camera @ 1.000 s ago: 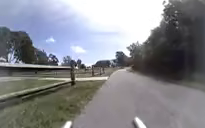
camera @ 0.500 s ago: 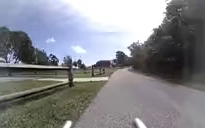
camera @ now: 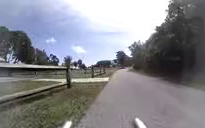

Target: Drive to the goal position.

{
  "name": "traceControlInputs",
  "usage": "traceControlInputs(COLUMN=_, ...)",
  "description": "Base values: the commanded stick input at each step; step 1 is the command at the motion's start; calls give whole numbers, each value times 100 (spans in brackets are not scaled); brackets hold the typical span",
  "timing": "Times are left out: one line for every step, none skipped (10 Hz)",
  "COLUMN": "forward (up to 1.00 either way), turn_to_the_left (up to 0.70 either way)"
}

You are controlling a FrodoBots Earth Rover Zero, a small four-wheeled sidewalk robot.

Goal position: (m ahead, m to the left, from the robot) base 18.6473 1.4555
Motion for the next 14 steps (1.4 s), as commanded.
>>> traceControlInputs(forward=50, turn_to_the_left=0)
traceControlInputs(forward=50, turn_to_the_left=0)
traceControlInputs(forward=50, turn_to_the_left=0)
traceControlInputs(forward=50, turn_to_the_left=0)
traceControlInputs(forward=50, turn_to_the_left=0)
traceControlInputs(forward=50, turn_to_the_left=0)
traceControlInputs(forward=50, turn_to_the_left=0)
traceControlInputs(forward=50, turn_to_the_left=0)
traceControlInputs(forward=50, turn_to_the_left=0)
traceControlInputs(forward=50, turn_to_the_left=0)
traceControlInputs(forward=50, turn_to_the_left=0)
traceControlInputs(forward=50, turn_to_the_left=0)
traceControlInputs(forward=50, turn_to_the_left=0)
traceControlInputs(forward=50, turn_to_the_left=0)
